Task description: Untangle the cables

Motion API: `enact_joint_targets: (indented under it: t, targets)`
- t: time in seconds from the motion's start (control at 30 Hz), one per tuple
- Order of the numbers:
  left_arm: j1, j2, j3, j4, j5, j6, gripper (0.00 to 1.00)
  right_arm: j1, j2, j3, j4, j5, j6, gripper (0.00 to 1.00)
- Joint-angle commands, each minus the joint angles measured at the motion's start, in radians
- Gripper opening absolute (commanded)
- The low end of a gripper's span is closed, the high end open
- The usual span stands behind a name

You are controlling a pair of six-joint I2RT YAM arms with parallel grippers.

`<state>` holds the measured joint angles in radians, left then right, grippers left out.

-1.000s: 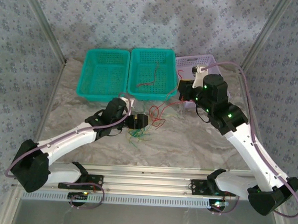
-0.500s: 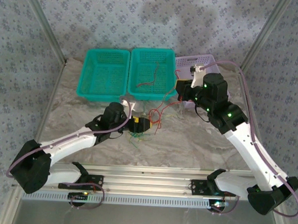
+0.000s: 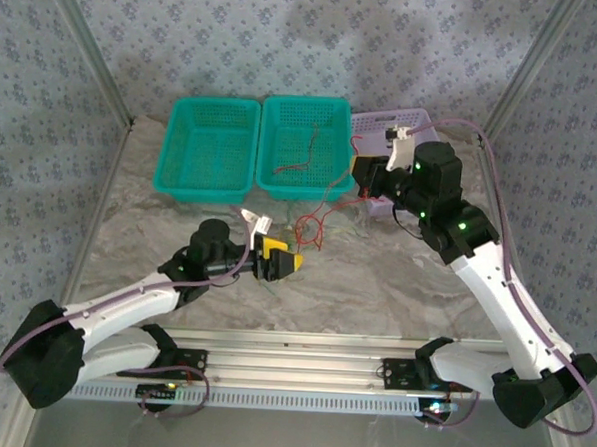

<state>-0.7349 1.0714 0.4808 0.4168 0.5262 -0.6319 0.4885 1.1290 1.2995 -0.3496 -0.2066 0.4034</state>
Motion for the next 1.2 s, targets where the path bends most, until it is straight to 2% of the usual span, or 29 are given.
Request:
enact_joint_targets:
  t: [0.0, 0.13, 0.47, 0.77, 0.9, 0.97, 1.17]
  targets:
    - [-0.013, 0.027, 0.013, 0.073, 0.04, 0.033, 0.91, -0.006, 0.007, 0.027, 0.056, -0.096, 0.039, 0.0]
    - [-0.02, 0.067, 0.037, 0.079, 0.024, 0.046, 0.91, -0.001, 0.025, 0.026, 0.084, -0.174, 0.069, 0.0]
    - [-0.02, 0.058, 0.067, 0.056, -0.054, 0.087, 0.88, -0.001, 0.042, 0.017, 0.079, -0.205, 0.088, 0.0]
    - [-0.027, 0.062, 0.067, 0.095, -0.051, 0.078, 0.57, -0.001, 0.074, 0.003, 0.107, -0.267, 0.139, 0.0]
    - [-0.029, 0.059, 0.066, 0.092, -0.066, 0.078, 0.44, -0.006, 0.072, 0.0, 0.104, -0.267, 0.141, 0.0]
    - [-0.03, 0.056, 0.063, 0.091, -0.071, 0.077, 0.41, -0.008, 0.071, 0.0, 0.104, -0.268, 0.144, 0.0]
    - [-0.031, 0.044, 0.056, 0.072, -0.073, 0.082, 0.19, -0.02, 0.058, 0.0, 0.091, -0.252, 0.139, 0.0]
